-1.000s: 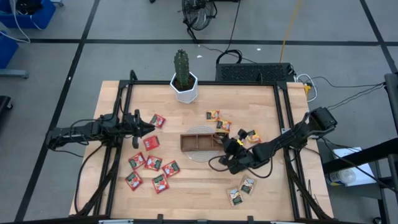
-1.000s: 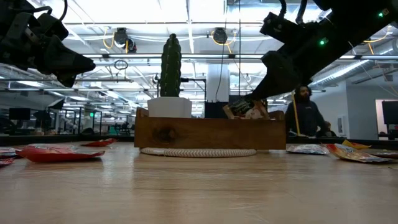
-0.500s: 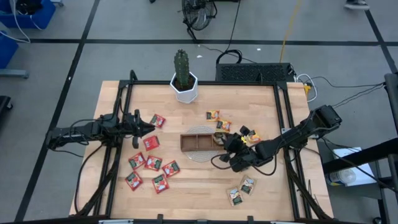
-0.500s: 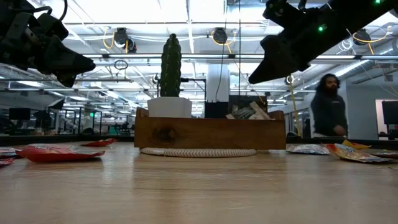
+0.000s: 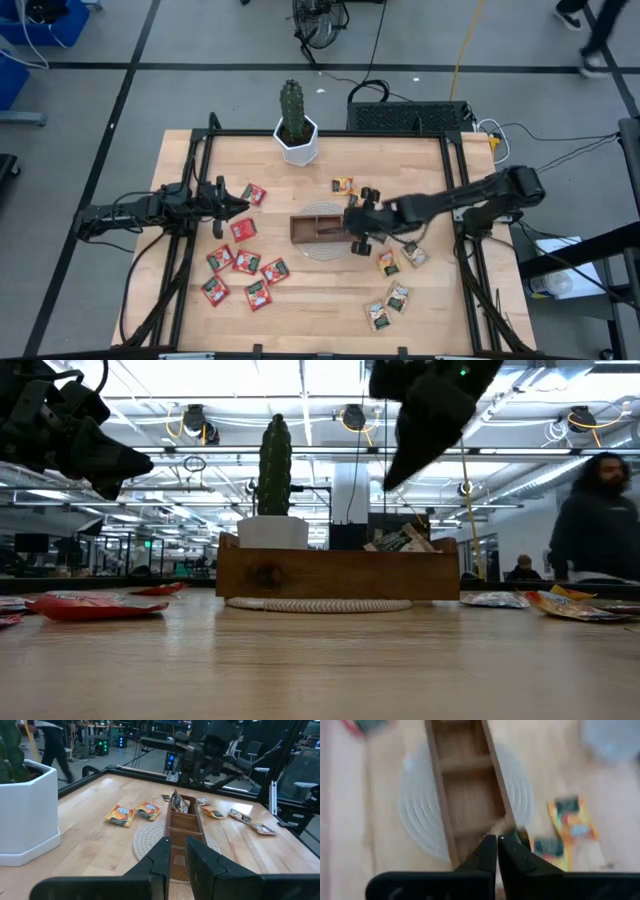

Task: Pick & Place Tea
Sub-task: Put the brown tea bag into the right section of the wooden organizer

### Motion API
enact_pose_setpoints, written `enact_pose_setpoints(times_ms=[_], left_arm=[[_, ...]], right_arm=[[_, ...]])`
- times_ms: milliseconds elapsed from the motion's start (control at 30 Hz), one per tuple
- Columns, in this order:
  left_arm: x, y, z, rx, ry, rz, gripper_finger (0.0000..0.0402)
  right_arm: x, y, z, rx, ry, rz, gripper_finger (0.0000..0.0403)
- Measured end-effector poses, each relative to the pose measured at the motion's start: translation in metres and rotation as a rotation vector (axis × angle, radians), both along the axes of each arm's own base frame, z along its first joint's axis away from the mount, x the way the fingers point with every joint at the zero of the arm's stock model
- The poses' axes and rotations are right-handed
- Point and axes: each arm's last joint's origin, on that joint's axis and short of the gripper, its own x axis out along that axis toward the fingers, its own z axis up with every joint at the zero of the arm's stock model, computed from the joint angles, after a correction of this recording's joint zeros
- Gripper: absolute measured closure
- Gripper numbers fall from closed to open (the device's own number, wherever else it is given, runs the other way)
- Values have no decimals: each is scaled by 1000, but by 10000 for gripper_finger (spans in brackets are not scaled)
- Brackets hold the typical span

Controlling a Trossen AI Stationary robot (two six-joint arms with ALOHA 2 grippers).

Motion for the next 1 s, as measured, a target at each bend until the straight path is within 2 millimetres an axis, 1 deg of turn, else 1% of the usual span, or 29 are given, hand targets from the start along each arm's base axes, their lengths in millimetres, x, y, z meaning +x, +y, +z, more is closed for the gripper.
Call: enact_pose_setpoints(times_ms=[67, 167, 300, 433, 600, 900, 1000], left_arm=[[0, 0, 0, 0, 0, -1, 344], [0, 0, 0, 0, 0, -1, 344], [0, 0, 0, 0, 0, -1, 344], [0, 0, 0, 0, 0, -1, 344], [0, 0, 0, 0, 0, 0, 344], [0, 0, 0, 0, 0, -1, 344], [0, 0, 0, 0, 0, 0, 344]], right_arm=[[5, -4, -3, 19, 100, 5, 401], [14, -2, -16, 44, 215, 40, 402], [24, 1, -39, 65, 317, 95, 402], [28, 0, -55, 44, 408, 118, 403], [35, 1, -60, 22, 492, 159, 403], [42, 0, -76, -5, 547, 189, 403], [43, -1, -78, -73, 543, 165, 403]])
